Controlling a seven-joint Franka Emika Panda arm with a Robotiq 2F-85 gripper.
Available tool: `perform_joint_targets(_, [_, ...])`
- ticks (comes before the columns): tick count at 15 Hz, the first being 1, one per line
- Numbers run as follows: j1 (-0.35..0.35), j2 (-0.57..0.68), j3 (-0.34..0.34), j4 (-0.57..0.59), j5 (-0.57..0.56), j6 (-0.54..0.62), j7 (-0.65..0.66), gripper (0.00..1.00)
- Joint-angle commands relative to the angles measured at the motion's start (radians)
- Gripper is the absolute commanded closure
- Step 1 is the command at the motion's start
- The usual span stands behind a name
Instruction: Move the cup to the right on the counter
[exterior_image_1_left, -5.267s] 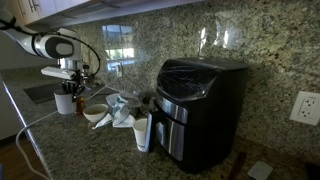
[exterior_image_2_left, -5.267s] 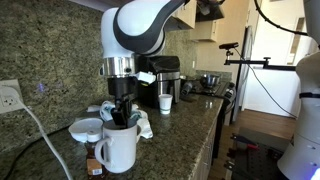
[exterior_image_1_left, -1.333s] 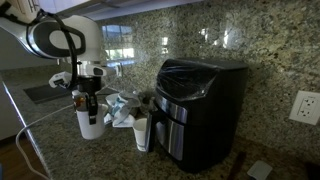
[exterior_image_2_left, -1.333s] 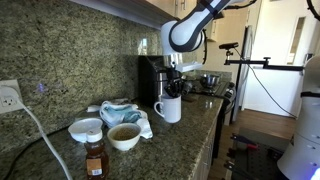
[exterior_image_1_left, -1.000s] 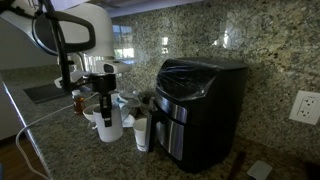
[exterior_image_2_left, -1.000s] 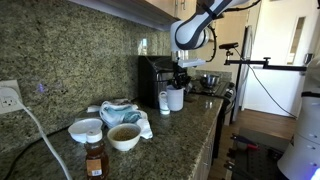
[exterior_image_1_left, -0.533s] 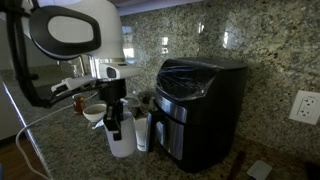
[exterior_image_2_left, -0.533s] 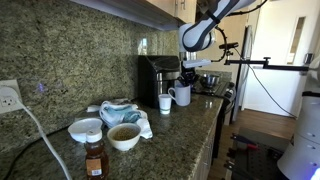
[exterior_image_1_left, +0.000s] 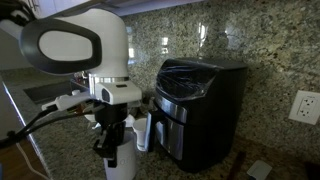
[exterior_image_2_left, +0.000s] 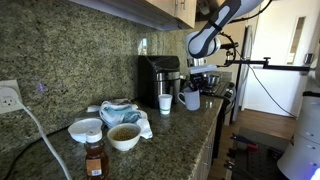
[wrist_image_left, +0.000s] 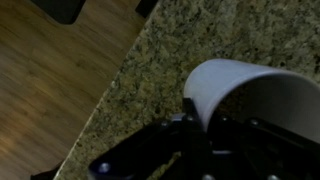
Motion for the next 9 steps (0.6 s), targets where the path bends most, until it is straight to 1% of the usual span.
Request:
perform_joint_targets(1, [-0.018, -0.002, -0.018, -0.026, 0.019, 0.025, 0.035, 0.97])
perform_joint_targets(9, [-0.032, 0.047, -0.037, -0.04, 0.147, 0.049, 0.01, 0.97])
